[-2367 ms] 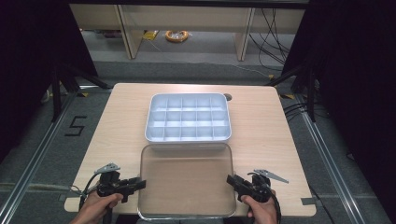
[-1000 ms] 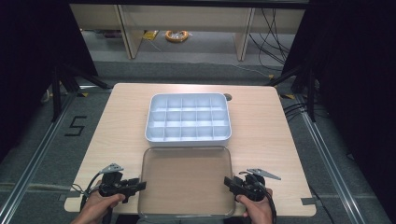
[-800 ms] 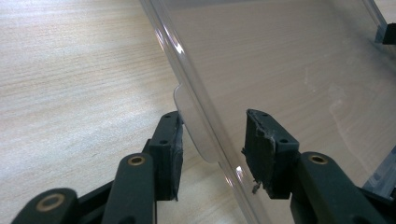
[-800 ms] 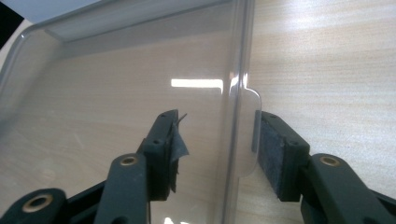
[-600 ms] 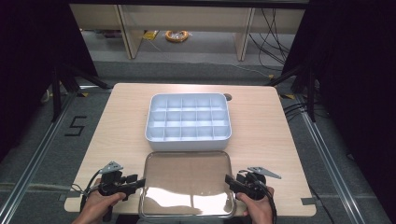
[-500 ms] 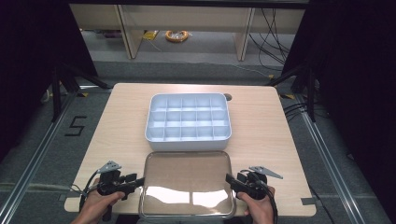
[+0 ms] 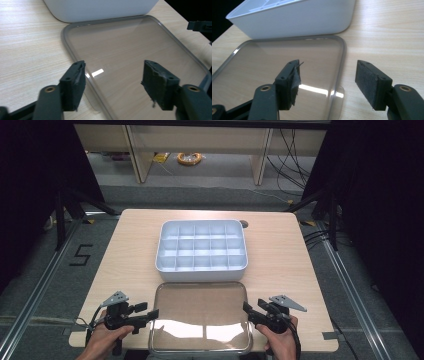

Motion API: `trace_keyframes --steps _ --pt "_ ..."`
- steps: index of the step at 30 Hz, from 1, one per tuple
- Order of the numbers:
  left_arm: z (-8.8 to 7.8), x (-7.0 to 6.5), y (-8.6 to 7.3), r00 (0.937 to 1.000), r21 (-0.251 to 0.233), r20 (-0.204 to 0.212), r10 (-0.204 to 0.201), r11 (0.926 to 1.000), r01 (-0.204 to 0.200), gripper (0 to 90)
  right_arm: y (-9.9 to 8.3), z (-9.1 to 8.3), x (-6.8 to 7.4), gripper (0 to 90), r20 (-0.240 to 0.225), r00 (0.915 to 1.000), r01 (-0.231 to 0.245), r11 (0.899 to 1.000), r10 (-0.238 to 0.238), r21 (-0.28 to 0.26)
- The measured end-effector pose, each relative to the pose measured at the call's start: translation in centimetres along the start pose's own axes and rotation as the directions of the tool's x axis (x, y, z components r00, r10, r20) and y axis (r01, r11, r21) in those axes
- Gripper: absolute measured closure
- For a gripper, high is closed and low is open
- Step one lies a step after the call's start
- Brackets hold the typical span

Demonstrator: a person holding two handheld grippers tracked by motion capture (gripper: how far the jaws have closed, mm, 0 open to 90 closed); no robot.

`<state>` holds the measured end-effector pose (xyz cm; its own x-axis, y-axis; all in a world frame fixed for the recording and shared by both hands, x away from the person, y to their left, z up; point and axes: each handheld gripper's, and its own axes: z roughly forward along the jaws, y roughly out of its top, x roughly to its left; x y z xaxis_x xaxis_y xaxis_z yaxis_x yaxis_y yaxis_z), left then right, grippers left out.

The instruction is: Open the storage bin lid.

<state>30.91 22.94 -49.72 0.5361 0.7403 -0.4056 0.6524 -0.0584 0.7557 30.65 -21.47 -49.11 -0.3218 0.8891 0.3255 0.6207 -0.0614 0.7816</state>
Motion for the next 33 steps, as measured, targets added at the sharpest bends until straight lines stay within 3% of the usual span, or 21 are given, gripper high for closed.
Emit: trace_keyframes --steps 1,2,3,4,5,13,14,15,16,21,24,27,29,33 --pt "0.0 0.0 0.0 1.0 -0.003 0.001 -0.001 1.0 0.001 28.0 0.0 -0.2 0.5 34.7 -0.002 0.9995 -0.031 0.999 0.031 0.009" --pt "0.1 -0.1 0.0 1.0 -0.008 0.001 -0.002 1.0 0.002 28.0 0.0 -0.2 0.5 34.7 -0.002 0.9995 -0.031 0.999 0.031 0.009" --pt "0.0 -0.1 0.0 1.0 0.0 0.004 -0.002 1.0 0.002 27.0 0.1 -0.2 0.3 33.9 -0.002 0.9996 0.029 1.0 -0.029 -0.006" --pt "-0.1 -0.1 0.0 0.9999 0.007 0.005 0.015 0.9999 -0.015 26.2 0.1 -0.4 0.9 33.4 -0.002 0.9999 -0.014 1.0 0.014 0.01" --pt "-0.1 -0.3 0.0 0.9998 0.0 0.009 0.017 0.9999 -0.017 24.9 0.1 -0.5 0.7 31.5 -0.026 0.9985 0.047 0.999 -0.047 -0.012" --pt "-0.5 -1.0 -0.4 0.9987 -0.005 0.026 0.045 0.999 -0.045 15.4 -0.1 -0.8 1.3 27.5 -0.045 0.9973 0.057 0.998 -0.058 -0.01" --pt "-0.6 -1.0 -0.4 0.9982 -0.001 0.034 0.049 0.9988 -0.049 15.3 -0.2 -0.7 1.4 27.2 -0.037 0.9967 0.071 0.997 -0.072 -0.015" --pt "-0.7 -1.1 -0.4 0.9981 0.002 0.026 0.055 0.9985 -0.055 14.9 -0.3 -1.0 1.8 26.9 -0.033 0.9992 0.023 1.0 -0.023 -0.002" --pt "-0.8 -1.2 -0.5 0.9977 0.003 0.035 0.058 0.9983 -0.058 14.5 -0.3 -1.0 1.4 26.9 -0.038 0.9973 0.063 0.998 -0.063 -0.009" --pt "-0.9 -1.3 -0.7 0.9958 0.011 0.056 0.073 0.9972 -0.073 14.6 -0.7 -1.5 1.3 26.7 -0.028 0.9955 0.09 0.996 -0.09 -0.015" --pt "-1.0 -1.1 -0.8 0.9947 0.027 0.053 0.088 0.9956 -0.089 14.6 -0.9 -1.8 1.5 26.7 -0.029 0.9967 0.076 0.997 -0.076 -0.001" --pt "-1.0 -1.0 -0.9 0.9954 0.03 0.053 0.08 0.9962 -0.081 14.6 -1.1 -1.8 1.4 26.7 -0.031 0.9945 0.1 0.995 -0.1 -0.012" --pt "-1.0 -0.9 -0.9 0.9931 0.04 0.036 0.112 0.9928 -0.113 14.7 -1.3 -2.2 1.5 26.7 -0.032 0.9957 0.086 0.996 -0.087 -0.002" --pt "-0.9 -0.9 -1.0 0.995 0.04 0.031 0.095 0.9945 -0.096 14.7 -1.5 -2.3 1.5 26.6 -0.029 0.9957 0.088 0.996 -0.088 0.002"
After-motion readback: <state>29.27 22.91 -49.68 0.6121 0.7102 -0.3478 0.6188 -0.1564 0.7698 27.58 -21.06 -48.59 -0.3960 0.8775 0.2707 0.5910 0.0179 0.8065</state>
